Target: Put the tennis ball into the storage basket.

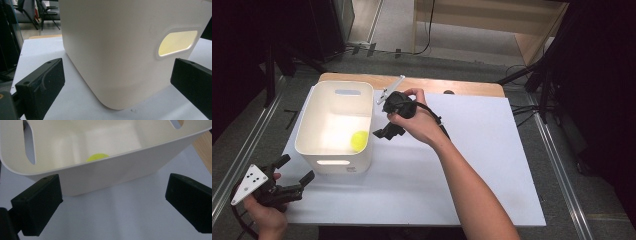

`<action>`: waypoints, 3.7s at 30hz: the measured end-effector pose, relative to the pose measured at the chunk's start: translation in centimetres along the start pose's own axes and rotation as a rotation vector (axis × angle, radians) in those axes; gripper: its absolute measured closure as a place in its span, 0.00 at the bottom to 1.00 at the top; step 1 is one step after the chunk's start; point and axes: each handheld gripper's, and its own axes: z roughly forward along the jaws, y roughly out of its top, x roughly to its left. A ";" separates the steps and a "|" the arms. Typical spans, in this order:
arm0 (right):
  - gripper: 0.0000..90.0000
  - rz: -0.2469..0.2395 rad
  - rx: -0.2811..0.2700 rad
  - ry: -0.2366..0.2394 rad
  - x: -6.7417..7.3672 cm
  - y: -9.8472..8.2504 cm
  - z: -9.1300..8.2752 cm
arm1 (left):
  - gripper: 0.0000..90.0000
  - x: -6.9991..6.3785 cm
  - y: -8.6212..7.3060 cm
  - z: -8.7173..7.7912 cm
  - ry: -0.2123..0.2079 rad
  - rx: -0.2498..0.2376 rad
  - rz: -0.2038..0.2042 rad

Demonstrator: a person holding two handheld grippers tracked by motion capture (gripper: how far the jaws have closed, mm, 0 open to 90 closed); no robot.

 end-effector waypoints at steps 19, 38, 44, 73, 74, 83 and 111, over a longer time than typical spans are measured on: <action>0.00 0.059 -0.018 -0.029 -0.5 -4.0 -1.7 | 0.00 0.0 0.0 0.0 0.001 0.006 0.004; 0.00 0.103 -0.055 -0.058 -0.8 -8.5 -3.5 | 0.00 -0.1 0.0 0.0 0.005 0.008 0.006; 0.00 0.124 -0.065 -0.067 -0.8 -9.9 -4.0 | 0.00 -0.1 0.0 0.1 0.005 0.007 0.007; 0.00 0.213 -0.126 -0.110 -0.1 -16.3 -6.4 | 0.00 -0.2 0.0 0.1 0.011 0.016 0.014; 0.00 0.219 -0.133 -0.110 -0.1 -16.6 -6.5 | 0.00 -0.2 0.0 0.1 0.011 0.016 0.015; 0.00 0.248 -0.157 -0.125 0.3 -18.8 -7.2 | 0.00 -0.2 0.0 0.1 0.013 0.020 0.018; 0.00 0.350 -0.221 -0.170 1.6 -25.6 -9.1 | 0.00 -0.3 0.0 0.2 0.020 0.022 0.023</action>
